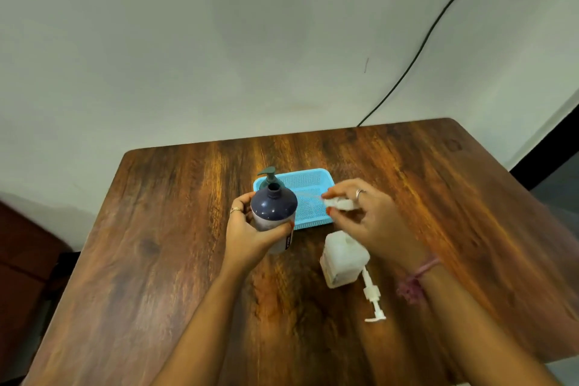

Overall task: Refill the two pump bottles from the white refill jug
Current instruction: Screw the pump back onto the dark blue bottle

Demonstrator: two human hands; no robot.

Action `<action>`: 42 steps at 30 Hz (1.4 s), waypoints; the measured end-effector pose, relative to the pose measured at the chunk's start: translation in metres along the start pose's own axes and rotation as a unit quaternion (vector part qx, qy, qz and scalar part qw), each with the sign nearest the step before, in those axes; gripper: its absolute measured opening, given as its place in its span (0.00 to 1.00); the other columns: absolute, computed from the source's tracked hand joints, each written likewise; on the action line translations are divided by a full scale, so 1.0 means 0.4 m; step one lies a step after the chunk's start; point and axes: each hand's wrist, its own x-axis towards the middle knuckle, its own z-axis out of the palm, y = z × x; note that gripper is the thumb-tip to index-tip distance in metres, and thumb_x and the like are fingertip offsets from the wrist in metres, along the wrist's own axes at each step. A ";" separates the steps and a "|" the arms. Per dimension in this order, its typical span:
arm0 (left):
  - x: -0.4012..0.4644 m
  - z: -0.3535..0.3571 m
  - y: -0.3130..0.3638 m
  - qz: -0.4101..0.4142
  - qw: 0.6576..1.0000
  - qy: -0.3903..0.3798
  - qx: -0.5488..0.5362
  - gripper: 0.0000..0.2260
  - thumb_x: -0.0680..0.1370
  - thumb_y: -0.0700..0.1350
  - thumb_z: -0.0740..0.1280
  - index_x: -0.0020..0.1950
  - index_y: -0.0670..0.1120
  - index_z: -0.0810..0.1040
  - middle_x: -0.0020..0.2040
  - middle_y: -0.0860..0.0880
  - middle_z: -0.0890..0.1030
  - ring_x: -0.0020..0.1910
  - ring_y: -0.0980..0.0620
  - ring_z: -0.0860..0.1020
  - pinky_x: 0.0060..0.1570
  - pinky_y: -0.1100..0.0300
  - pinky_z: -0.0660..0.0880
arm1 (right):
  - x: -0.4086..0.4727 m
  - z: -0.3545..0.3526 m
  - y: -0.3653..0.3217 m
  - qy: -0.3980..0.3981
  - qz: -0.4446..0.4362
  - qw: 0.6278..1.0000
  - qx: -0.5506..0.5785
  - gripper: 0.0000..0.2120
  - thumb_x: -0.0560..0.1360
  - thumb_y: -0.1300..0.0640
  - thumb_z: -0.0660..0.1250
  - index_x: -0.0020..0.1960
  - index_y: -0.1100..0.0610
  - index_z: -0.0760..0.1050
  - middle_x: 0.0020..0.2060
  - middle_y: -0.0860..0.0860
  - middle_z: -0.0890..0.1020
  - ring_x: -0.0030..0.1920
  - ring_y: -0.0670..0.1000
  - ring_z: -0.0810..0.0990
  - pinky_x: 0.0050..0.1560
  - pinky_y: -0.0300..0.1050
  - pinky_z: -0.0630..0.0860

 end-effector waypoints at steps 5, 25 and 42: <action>0.056 0.058 0.117 0.033 0.999 0.014 0.023 0.35 0.59 0.44 0.81 0.62 0.48 0.68 0.57 0.52 0.76 0.52 0.54 0.79 0.49 0.59 0.79 | 0.146 -0.214 -0.047 0.065 0.001 0.998 0.027 0.11 0.73 0.60 0.71 0.53 0.52 0.76 0.47 0.48 0.82 0.45 0.41 0.80 0.46 0.29 0.74; 0.221 0.297 0.471 0.133 0.986 0.097 0.027 0.34 0.63 0.43 0.80 0.64 0.47 0.68 0.54 0.50 0.77 0.48 0.56 0.78 0.41 0.68 0.75 | 0.507 -0.673 -0.166 0.073 -0.126 0.987 0.064 0.15 0.69 0.53 0.66 0.56 0.50 0.70 0.47 0.61 0.82 0.39 0.51 0.77 0.41 0.45 0.77; 0.266 0.367 0.541 0.161 0.979 0.117 0.051 0.33 0.63 0.48 0.79 0.62 0.49 0.67 0.57 0.50 0.75 0.49 0.57 0.76 0.41 0.68 0.71 | 0.576 -0.656 -0.162 -0.090 -0.156 0.984 -0.015 0.17 0.74 0.57 0.67 0.63 0.49 0.74 0.48 0.54 0.83 0.44 0.49 0.79 0.39 0.34 0.74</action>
